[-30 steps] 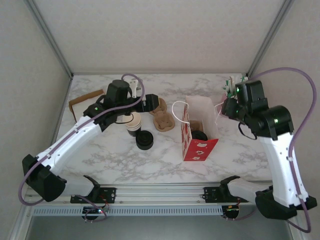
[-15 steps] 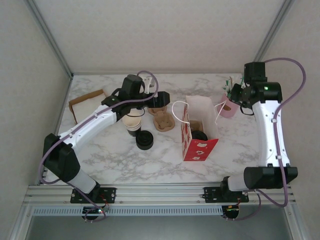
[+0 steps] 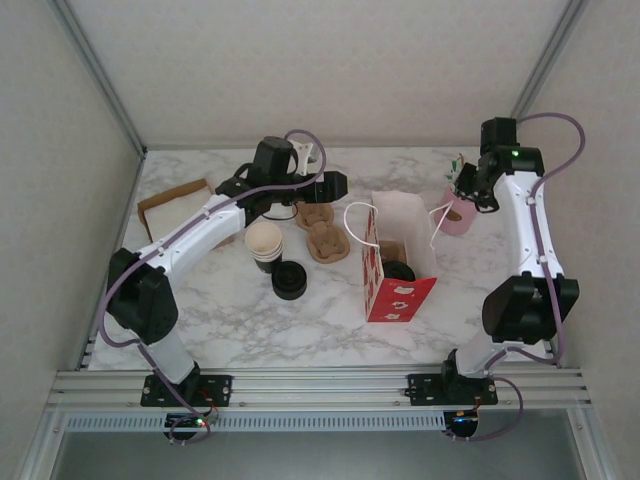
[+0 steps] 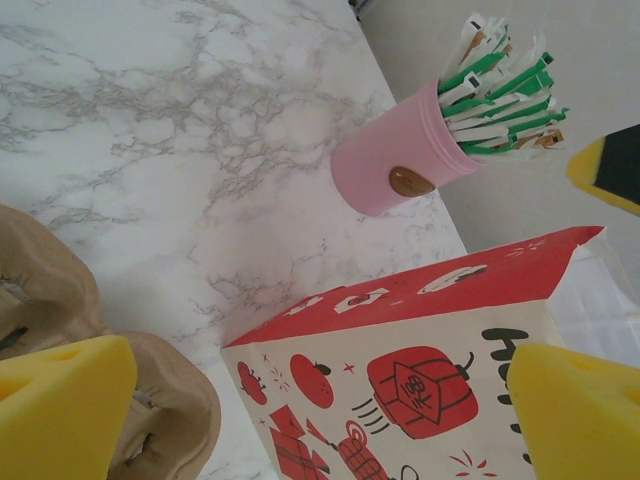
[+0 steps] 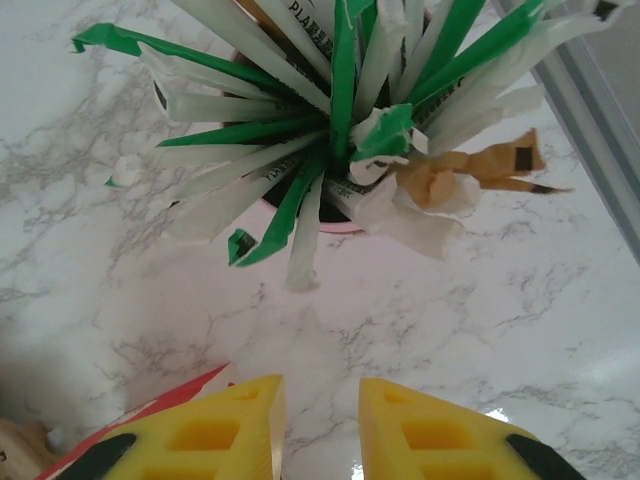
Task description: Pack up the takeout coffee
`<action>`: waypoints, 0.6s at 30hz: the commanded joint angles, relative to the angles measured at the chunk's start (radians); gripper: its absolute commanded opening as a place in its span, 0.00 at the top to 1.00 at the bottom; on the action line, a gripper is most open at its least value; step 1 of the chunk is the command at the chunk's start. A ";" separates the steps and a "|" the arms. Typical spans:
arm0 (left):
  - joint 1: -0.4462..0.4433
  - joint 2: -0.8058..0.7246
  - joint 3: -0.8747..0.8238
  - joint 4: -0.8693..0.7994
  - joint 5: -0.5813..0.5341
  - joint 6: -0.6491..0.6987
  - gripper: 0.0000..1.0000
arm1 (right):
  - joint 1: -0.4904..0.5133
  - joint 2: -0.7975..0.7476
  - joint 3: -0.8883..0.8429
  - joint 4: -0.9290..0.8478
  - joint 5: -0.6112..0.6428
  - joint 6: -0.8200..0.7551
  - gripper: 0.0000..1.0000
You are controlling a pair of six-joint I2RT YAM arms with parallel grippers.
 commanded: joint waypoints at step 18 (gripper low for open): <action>0.010 0.000 0.023 0.010 0.029 0.024 0.05 | -0.029 0.119 0.053 0.048 -0.032 -0.028 0.74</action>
